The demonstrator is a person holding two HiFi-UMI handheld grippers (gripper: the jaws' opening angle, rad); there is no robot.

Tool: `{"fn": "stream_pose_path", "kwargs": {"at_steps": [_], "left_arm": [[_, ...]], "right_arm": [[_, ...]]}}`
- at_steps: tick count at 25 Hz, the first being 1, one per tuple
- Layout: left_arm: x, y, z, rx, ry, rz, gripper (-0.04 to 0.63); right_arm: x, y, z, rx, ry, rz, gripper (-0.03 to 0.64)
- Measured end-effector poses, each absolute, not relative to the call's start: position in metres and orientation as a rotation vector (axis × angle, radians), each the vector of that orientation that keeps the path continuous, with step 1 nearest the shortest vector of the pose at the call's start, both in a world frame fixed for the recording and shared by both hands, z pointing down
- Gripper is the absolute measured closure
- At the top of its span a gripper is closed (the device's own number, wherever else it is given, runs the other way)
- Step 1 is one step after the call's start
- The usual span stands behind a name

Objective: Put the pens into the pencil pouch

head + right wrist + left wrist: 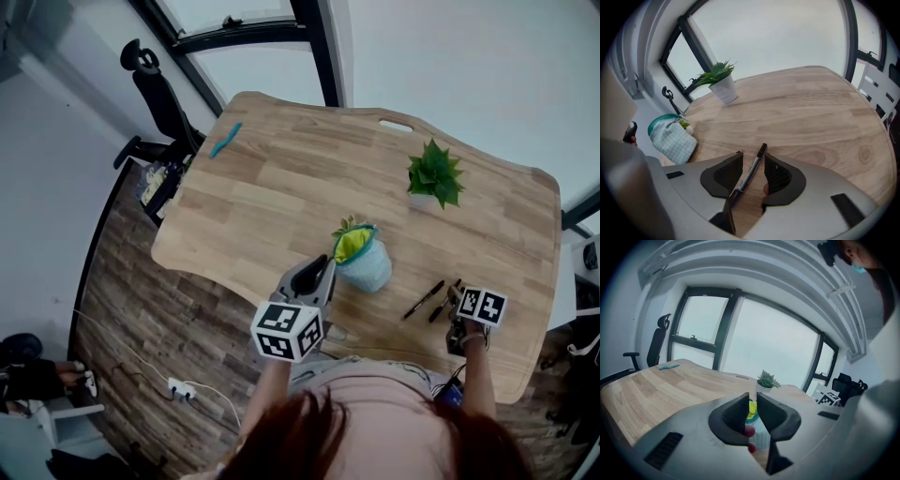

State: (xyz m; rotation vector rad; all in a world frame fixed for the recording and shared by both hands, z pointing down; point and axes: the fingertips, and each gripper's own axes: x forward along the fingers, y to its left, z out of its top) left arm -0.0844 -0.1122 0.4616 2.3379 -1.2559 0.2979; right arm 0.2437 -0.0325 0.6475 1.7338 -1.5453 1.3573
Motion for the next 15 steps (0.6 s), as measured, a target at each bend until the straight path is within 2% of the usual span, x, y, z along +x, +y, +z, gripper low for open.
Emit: {"fn": "stream_pose_path", "kwargs": {"at_steps": [8, 12, 15], "left_arm": [[-0.087, -0.131, 0.494, 2.207, -1.1, 0.285, 0.505], [-0.087, -0.14, 0.505, 2.178, -1.062, 0.315, 0.495], [-0.082, -0.145, 0.515, 2.159, -1.015, 0.352, 0.462]], "right_arm": [[0.243, -0.034, 0.664, 1.715, -1.46, 1.367, 0.483], [0.248, -0.032, 0.665, 1.736, -1.429, 1.362, 0.516], [0.251, -0.03, 0.665, 1.757, -1.402, 1.345, 0.542]]}}
